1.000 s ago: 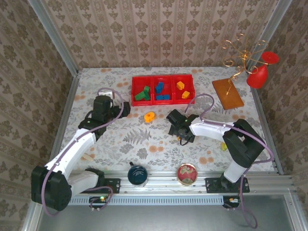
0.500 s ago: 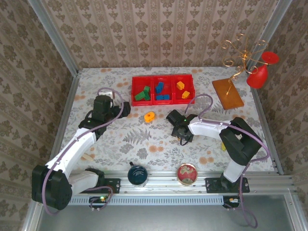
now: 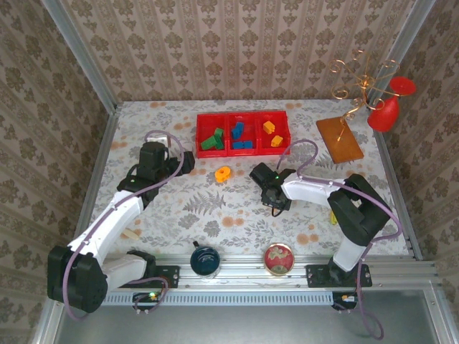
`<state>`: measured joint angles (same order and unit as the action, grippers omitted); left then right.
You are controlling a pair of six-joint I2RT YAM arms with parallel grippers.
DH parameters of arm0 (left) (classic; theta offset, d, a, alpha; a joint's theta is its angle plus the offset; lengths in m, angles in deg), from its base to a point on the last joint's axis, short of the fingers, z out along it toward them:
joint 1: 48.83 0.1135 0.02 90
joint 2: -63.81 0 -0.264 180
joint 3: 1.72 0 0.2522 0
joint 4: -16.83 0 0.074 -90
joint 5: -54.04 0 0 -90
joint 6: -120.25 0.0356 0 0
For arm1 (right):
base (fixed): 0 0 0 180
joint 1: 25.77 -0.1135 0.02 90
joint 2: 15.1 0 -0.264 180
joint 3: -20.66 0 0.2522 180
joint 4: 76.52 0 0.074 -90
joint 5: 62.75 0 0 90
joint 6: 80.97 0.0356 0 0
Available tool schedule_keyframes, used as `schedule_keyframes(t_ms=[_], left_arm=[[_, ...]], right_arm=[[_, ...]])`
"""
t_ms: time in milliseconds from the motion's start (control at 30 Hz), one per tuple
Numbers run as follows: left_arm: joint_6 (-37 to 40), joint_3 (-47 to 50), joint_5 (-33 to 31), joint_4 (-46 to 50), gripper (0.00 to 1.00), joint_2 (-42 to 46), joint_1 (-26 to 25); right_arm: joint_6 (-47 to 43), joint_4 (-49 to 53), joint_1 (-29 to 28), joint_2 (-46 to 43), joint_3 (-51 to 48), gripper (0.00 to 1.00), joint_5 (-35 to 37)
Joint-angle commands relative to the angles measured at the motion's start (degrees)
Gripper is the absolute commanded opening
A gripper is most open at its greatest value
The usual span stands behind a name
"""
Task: Sort the legos into containers by color
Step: Pick up the lego from the center of the table, then place the lego in the container.
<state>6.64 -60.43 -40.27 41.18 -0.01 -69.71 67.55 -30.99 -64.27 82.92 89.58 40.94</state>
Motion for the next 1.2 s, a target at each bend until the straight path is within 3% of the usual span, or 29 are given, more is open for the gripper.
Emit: schedule_keyframes(t_ms=[0, 133, 633, 1167], left_arm=[[-1.0, 0.4, 0.6, -1.2, 1.00, -0.4, 0.5], [-0.8, 0.3, 0.5, -0.9, 1.00, -0.2, 0.5], [-1.0, 0.4, 0.3, 0.2, 1.00, 0.4, 0.7], [-1.7, 0.6, 0.5, 1.5, 1.00, 1.2, 0.9]], right_arm=[[-0.8, -3.4, 0.5, 0.5, 0.1, 0.21, -0.8], [-3.0, -2.8, 1.7, -2.1, 0.4, 0.17, -0.2], [-17.3, 0.3, 11.5, -8.2, 9.8, 0.16, 2.3], [-30.3, -2.3, 17.9, 6.2, 29.6, 0.16, 1.1]])
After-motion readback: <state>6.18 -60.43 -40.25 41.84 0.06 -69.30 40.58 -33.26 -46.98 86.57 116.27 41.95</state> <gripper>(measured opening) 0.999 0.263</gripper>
